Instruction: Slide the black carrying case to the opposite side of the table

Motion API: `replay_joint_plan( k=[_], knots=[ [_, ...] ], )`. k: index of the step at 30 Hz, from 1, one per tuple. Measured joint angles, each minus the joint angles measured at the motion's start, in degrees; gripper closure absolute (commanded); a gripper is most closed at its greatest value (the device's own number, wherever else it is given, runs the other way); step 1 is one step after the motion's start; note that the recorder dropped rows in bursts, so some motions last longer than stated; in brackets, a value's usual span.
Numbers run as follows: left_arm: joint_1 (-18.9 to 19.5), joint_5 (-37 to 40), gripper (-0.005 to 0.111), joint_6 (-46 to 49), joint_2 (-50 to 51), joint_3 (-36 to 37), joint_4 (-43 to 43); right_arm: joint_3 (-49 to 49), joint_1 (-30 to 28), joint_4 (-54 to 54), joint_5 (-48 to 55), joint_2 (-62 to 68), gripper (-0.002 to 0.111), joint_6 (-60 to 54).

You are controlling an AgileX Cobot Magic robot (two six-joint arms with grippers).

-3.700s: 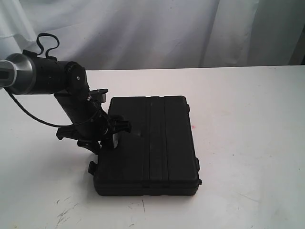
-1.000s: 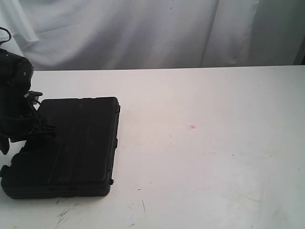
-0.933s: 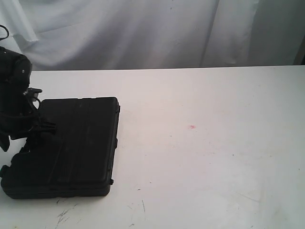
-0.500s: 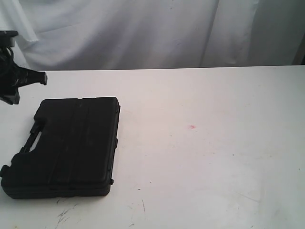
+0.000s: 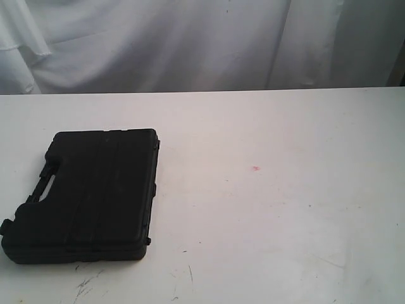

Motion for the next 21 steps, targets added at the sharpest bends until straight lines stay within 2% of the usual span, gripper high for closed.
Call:
replay_joint_plan(
  k=[6, 21],
  knots=[
    [0.0, 1.3, 0.107, 0.0, -14.6, 4.0, -2.2, 0.0, 0.0, 0.0, 0.0, 0.0, 0.108, 0.0],
    [0.0, 1.4, 0.107, 0.0, -29.6, 4.1, -0.7, 0.0, 0.0, 0.0, 0.0, 0.0, 0.108, 0.0]
  ],
)
